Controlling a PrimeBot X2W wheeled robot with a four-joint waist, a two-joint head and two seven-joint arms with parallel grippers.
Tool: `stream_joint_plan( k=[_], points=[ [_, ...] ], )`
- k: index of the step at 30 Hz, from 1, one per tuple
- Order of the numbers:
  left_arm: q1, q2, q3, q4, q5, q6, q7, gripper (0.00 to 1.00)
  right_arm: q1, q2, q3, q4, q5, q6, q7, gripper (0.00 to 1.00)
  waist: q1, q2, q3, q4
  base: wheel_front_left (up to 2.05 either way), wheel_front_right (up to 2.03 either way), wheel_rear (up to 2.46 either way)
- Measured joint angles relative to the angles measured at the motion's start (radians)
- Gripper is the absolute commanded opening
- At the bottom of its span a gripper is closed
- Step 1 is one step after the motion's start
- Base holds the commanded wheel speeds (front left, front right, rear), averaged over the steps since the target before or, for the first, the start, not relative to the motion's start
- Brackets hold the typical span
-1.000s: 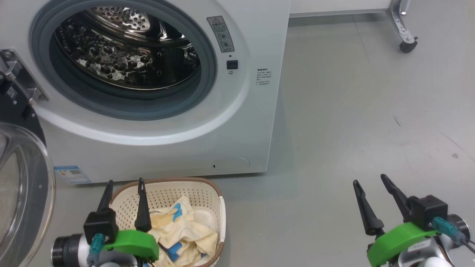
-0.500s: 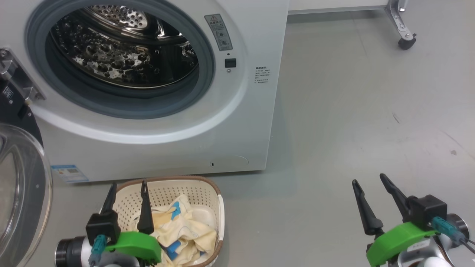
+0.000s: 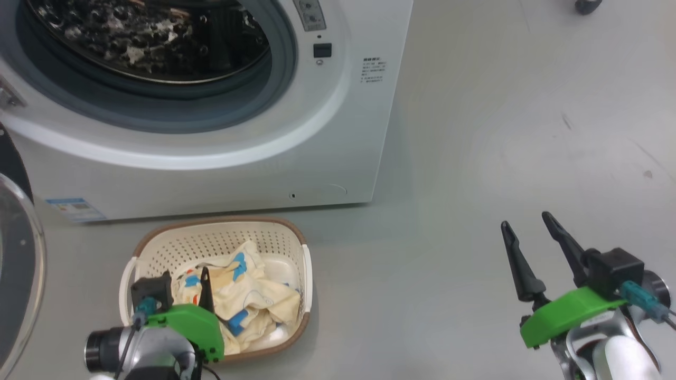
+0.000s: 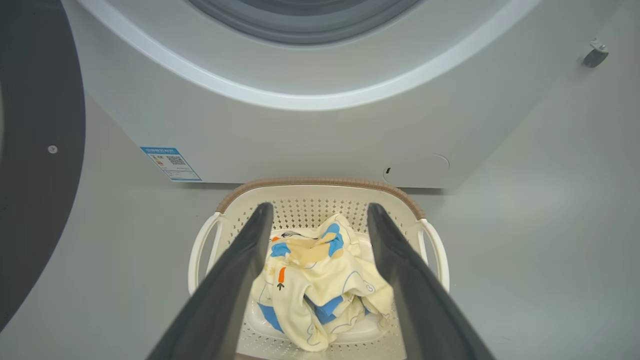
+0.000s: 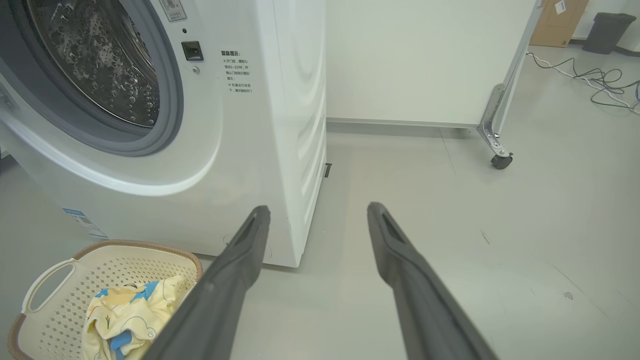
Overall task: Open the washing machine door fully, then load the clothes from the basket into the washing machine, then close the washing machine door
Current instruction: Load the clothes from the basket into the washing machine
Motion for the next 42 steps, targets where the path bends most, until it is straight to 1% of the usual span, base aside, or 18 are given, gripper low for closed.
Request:
stream_joint_plan(
  k=[3,4,11,18,20,24,28,31,36,42],
  points=[
    [-0.081,-0.001,-0.002,0.103,-0.008,-0.028,0.013,1.0,-0.037,0.0,-0.001,-0.007,0.0,0.0,-0.002,1.0,0.0,0.0,0.049,-0.008,0.0,0.0,0.0],
    [-0.081,-0.001,-0.002,0.103,-0.008,-0.028,0.013,1.0,-0.037,0.0,-0.001,-0.007,0.0,0.0,-0.002,1.0,0.0,0.0,0.049,-0.008,0.0,0.0,0.0],
    [-0.257,-0.009,-0.001,0.32,-0.041,-0.109,0.034,1.0,-0.113,0.0,0.009,-0.007,0.011,0.0,-0.03,1.0,0.0002,0.0,0.181,-0.035,0.0,0.0,0.0],
    [-0.373,-0.005,0.016,0.482,-0.08,-0.143,0.046,1.0,-0.198,0.0,0.06,0.005,0.036,0.0,-0.063,1.0,0.0003,0.0,0.318,-0.077,0.0,0.0,0.0],
    [-0.397,-0.006,0.023,0.518,-0.091,-0.163,0.063,1.0,-0.211,0.0,0.061,0.007,0.037,0.0,-0.074,1.0,0.0003,-0.0001,0.353,-0.09,0.0,0.0,0.0],
    [-0.439,-0.002,0.053,0.566,-0.132,-0.184,0.101,1.0,-0.244,-0.001,0.082,0.006,0.049,0.0,-0.082,1.0,0.0001,0.0,0.422,-0.112,0.0,0.0,0.0],
    [-0.485,0.007,0.073,0.588,-0.155,-0.185,0.136,1.0,-0.278,-0.002,0.105,0.003,0.055,0.0,-0.094,1.0,0.0001,0.0,0.492,-0.13,0.0,0.0,0.0],
    [-0.525,0.025,0.079,0.594,-0.164,-0.183,0.147,1.0,-0.286,-0.006,0.111,-0.001,0.063,0.0,-0.097,1.0,0.0002,-0.0001,0.544,-0.14,0.0,0.0,0.0],
    [-0.581,0.052,0.104,0.603,-0.182,-0.167,0.152,1.0,-0.301,-0.014,0.121,-0.014,0.074,0.0,-0.105,1.0,0.0001,-0.0001,0.621,-0.154,0.0,0.0,0.0],
    [-0.628,0.069,0.137,0.612,-0.221,-0.162,0.167,1.0,-0.311,-0.017,0.128,-0.039,0.082,0.0,-0.115,1.0,0.0,0.0,0.702,-0.164,0.0,0.0,0.0]
  ],
)
